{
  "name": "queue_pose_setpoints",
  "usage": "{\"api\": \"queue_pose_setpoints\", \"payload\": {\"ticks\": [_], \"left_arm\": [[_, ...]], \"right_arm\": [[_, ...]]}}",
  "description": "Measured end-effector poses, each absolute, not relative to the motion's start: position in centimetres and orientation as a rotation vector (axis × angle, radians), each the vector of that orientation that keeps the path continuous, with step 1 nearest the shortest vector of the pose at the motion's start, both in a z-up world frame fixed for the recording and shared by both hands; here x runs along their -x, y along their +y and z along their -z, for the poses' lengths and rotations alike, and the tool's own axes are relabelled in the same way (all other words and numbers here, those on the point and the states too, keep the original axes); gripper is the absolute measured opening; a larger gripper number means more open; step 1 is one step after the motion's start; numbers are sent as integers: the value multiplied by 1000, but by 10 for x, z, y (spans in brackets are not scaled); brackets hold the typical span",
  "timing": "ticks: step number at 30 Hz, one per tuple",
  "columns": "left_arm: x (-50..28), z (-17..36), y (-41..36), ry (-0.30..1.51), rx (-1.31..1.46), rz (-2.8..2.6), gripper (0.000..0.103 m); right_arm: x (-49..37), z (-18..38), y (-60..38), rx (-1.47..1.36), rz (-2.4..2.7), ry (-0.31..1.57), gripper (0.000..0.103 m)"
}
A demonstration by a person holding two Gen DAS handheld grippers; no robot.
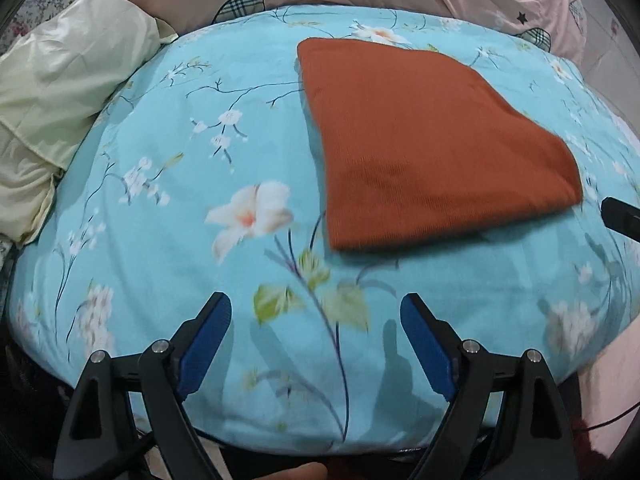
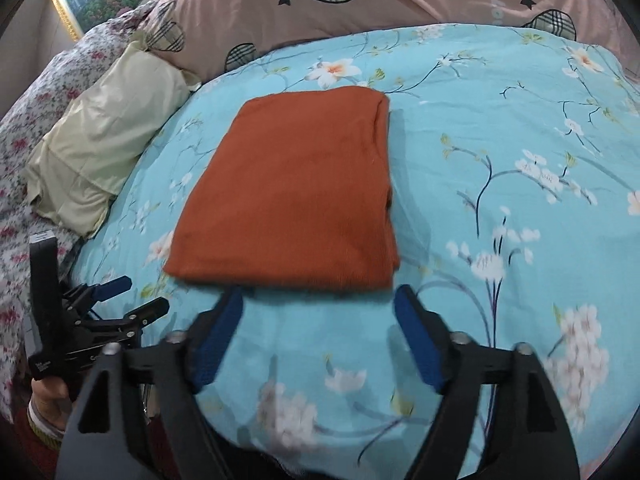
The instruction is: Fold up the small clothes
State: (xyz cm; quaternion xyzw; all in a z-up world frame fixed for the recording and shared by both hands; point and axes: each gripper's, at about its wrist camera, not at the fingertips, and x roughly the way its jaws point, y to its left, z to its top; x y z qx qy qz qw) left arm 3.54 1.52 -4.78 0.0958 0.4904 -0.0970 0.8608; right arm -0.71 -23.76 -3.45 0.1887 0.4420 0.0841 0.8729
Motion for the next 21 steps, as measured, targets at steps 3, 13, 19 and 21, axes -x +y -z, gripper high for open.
{"api": "queue_pose_setpoints", "payload": {"ticks": [3, 13, 19, 21], "left_arm": [[-16, 47, 17, 1010, -213, 230, 87], [-5, 6, 17, 929, -206, 223, 88], [-13, -31, 20, 860, -188, 205, 90], [-15, -32, 19, 854, -191, 203, 90]], "right_arm": [[18, 35, -229, -353, -218, 947, 89], [32, 25, -225, -278, -217, 952, 91], [33, -2, -230, -255, -225, 896, 98], [34, -4, -230, -256, -229, 882, 102]]}}
